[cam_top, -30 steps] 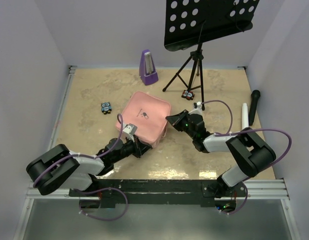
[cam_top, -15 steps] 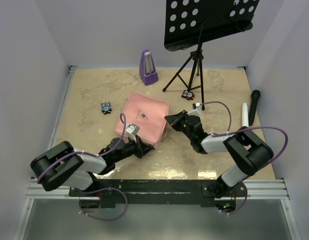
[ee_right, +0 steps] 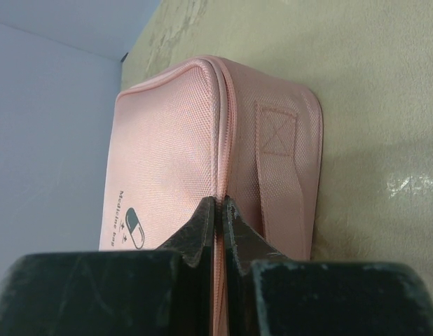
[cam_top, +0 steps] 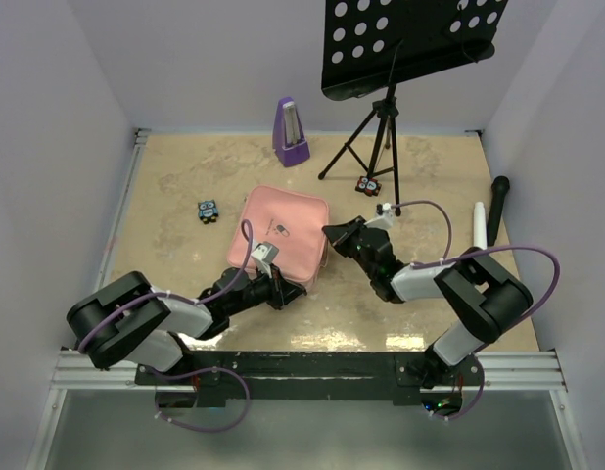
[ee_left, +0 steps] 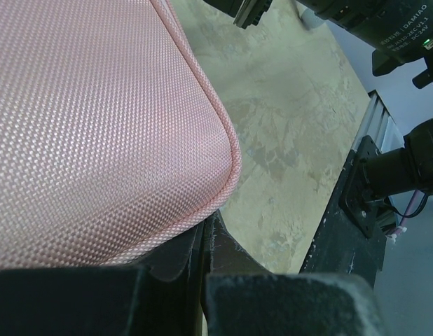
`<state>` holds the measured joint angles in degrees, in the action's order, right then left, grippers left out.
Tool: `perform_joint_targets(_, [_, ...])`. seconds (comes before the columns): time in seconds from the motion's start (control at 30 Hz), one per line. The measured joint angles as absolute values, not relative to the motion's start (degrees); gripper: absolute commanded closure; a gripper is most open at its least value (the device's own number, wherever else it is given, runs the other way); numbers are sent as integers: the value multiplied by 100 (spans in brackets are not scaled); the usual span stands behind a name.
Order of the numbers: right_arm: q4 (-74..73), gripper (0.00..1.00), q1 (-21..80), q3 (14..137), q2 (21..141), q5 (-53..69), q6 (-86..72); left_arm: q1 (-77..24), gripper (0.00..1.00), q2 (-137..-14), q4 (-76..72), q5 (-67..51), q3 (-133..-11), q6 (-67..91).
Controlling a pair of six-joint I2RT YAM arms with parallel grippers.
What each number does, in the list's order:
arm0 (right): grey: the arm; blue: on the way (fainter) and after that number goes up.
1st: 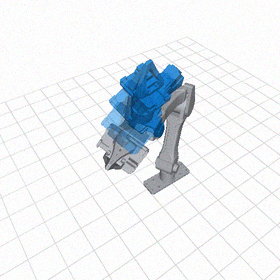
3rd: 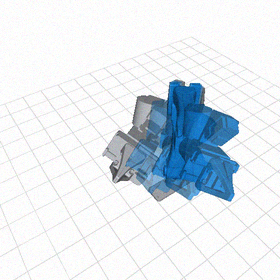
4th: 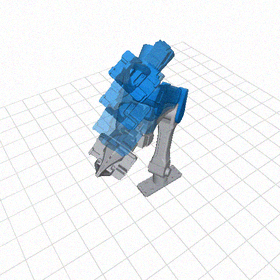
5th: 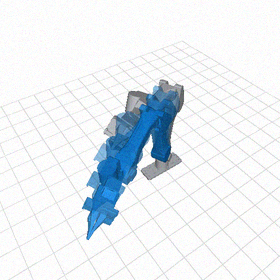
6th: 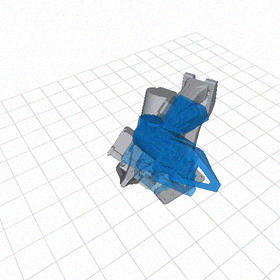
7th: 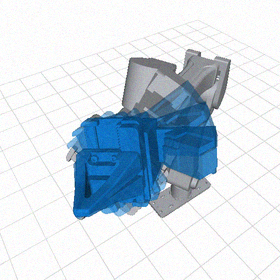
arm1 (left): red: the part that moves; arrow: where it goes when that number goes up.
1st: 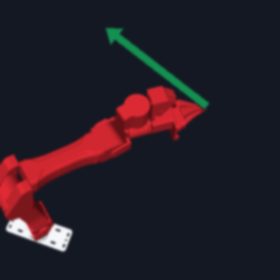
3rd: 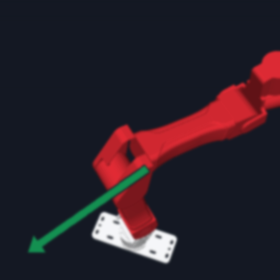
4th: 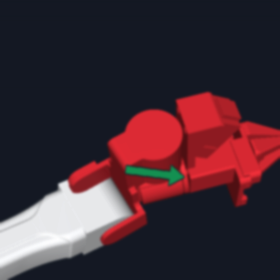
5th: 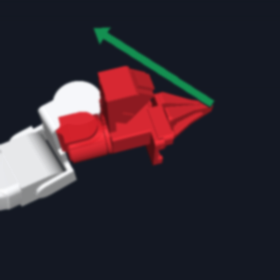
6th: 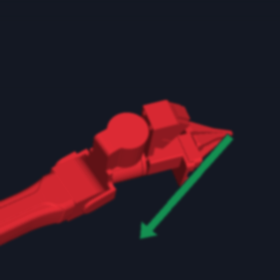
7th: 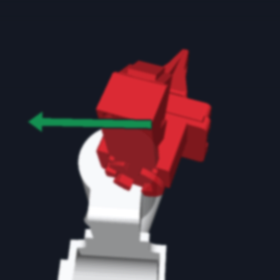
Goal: Organize the medicine kit
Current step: Adjust the medicine box at the center of the board.
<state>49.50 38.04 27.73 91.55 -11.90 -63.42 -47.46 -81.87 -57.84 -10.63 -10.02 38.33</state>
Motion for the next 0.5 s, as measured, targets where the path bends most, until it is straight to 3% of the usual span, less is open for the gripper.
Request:
perform_joint_targets(0.23, [4746,100,3861,2775,9013,-1323,-6182,-4770,100,-8206,-5819,-1070,-1004,3844])
perform_joint_targets(0.5, [3699,57,4095,2751,8256,-1184,-5463,-4807,100,-8068,-5811,-1094,-873,3983])
